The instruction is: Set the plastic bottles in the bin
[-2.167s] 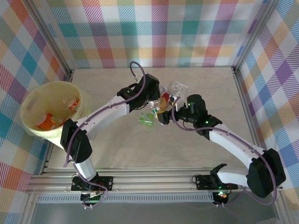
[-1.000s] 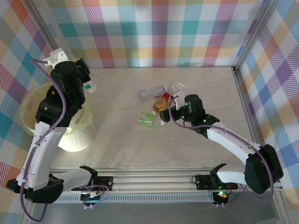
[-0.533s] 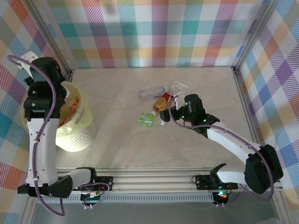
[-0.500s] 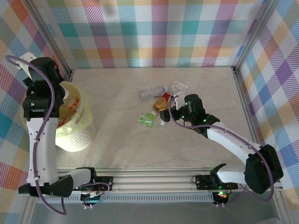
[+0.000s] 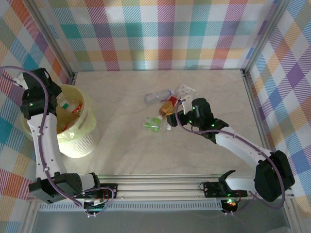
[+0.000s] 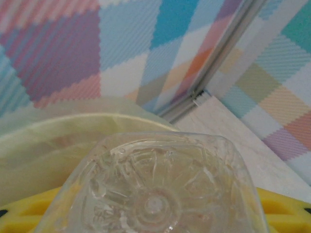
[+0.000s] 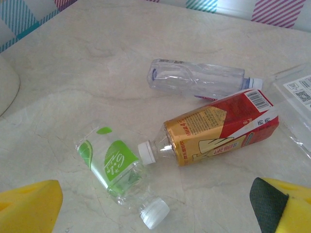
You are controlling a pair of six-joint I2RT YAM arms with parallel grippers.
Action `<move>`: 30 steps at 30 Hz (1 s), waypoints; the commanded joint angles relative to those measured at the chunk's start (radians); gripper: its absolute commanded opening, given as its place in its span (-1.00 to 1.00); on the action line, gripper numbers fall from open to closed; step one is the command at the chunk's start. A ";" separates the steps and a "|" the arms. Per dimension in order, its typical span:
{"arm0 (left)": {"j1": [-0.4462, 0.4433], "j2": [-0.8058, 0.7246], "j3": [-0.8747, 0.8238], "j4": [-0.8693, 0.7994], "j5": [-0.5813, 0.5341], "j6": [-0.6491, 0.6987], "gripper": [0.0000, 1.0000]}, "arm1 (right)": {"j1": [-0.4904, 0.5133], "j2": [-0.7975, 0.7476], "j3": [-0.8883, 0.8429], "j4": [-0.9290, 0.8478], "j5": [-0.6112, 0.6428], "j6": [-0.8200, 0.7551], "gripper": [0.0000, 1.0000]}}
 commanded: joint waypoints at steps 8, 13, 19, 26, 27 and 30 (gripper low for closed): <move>0.009 0.066 0.072 0.001 0.113 -0.097 0.97 | -0.001 -0.023 0.031 -0.019 0.153 0.082 0.99; -0.001 0.027 0.075 -0.002 0.131 -0.097 1.00 | -0.003 -0.004 0.040 -0.023 0.202 0.121 0.99; -0.019 -0.004 0.084 -0.005 0.151 -0.104 1.00 | -0.004 0.022 0.059 -0.036 0.217 0.176 0.99; -0.165 -0.027 0.097 0.011 0.150 -0.123 1.00 | -0.041 0.027 0.066 -0.089 0.189 0.275 0.99; -0.192 -0.029 0.097 0.017 0.149 -0.127 1.00 | -0.055 0.033 0.078 -0.118 0.157 0.285 0.99; -0.293 -0.035 0.082 0.055 0.122 -0.125 1.00 | -0.084 0.045 0.095 -0.156 0.125 0.313 1.00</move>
